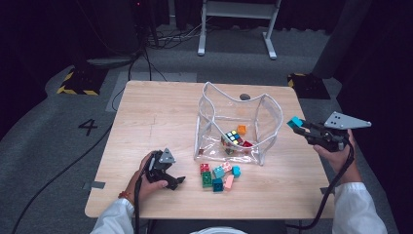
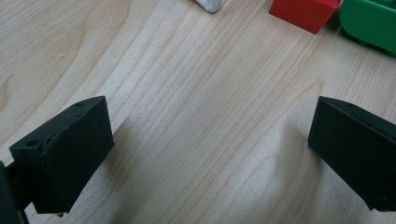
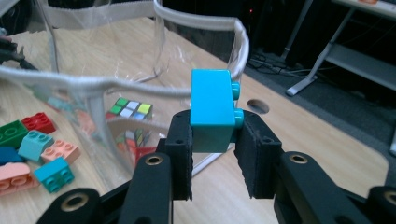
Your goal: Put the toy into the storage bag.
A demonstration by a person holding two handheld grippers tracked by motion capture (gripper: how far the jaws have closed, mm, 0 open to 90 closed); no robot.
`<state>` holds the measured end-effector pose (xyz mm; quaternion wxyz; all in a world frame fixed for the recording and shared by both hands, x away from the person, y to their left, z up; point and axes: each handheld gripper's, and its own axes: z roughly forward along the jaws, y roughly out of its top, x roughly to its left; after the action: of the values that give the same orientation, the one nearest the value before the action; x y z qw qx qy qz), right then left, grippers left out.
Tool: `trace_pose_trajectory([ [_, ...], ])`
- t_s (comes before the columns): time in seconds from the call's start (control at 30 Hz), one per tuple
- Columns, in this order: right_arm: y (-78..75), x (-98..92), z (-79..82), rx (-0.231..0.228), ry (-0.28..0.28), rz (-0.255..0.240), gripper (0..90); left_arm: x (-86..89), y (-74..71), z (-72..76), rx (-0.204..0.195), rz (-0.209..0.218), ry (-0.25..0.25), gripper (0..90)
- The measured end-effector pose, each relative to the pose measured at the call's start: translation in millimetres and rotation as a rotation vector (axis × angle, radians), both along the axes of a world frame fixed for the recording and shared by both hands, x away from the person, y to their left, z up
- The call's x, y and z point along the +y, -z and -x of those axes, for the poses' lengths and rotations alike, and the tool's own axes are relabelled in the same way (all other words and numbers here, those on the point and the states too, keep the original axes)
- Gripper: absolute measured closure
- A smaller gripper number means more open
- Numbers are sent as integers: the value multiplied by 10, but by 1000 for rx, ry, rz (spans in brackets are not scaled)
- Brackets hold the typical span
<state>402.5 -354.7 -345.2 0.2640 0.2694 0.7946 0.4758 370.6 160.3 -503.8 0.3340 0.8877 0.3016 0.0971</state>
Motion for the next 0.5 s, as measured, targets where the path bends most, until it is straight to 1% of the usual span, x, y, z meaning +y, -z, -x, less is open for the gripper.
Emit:
trace_pose_trajectory([
  [0.07,-79,25,-26,-8,0,3,678,0,0,0,0,0,0,1],
  [0.1,-102,35,-31,-4,5,4,678,0,0,0,0,0,0,1],
  [0.13,-130,46,-53,-7,-2,-1,678,-1,1,0,2,2,1,1],
  [0.17,-156,60,-70,-9,4,4,677,1,-1,0,-1,-1,0,1],
  [0.2,-182,71,-93,-15,-1,7,677,0,0,0,1,1,1,1],
  [0.23,-207,85,-105,-14,8,9,678,0,1,0,2,1,1,1],
  [0.27,-231,91,-128,-23,-1,10,678,0,1,0,2,2,1,1],
  [0.3,-252,107,-129,-12,6,5,677,0,0,0,-1,-1,0,1],
  [0.33,-274,124,-152,-28,-4,3,678,0,1,0,2,1,1,1],
  [0.43,-319,169,-197,-22,-13,-6,678,0,0,0,1,1,1,1],
  [0.5,-349,213,-237,-33,-21,10,677,-1,1,0,2,2,1,1],
])
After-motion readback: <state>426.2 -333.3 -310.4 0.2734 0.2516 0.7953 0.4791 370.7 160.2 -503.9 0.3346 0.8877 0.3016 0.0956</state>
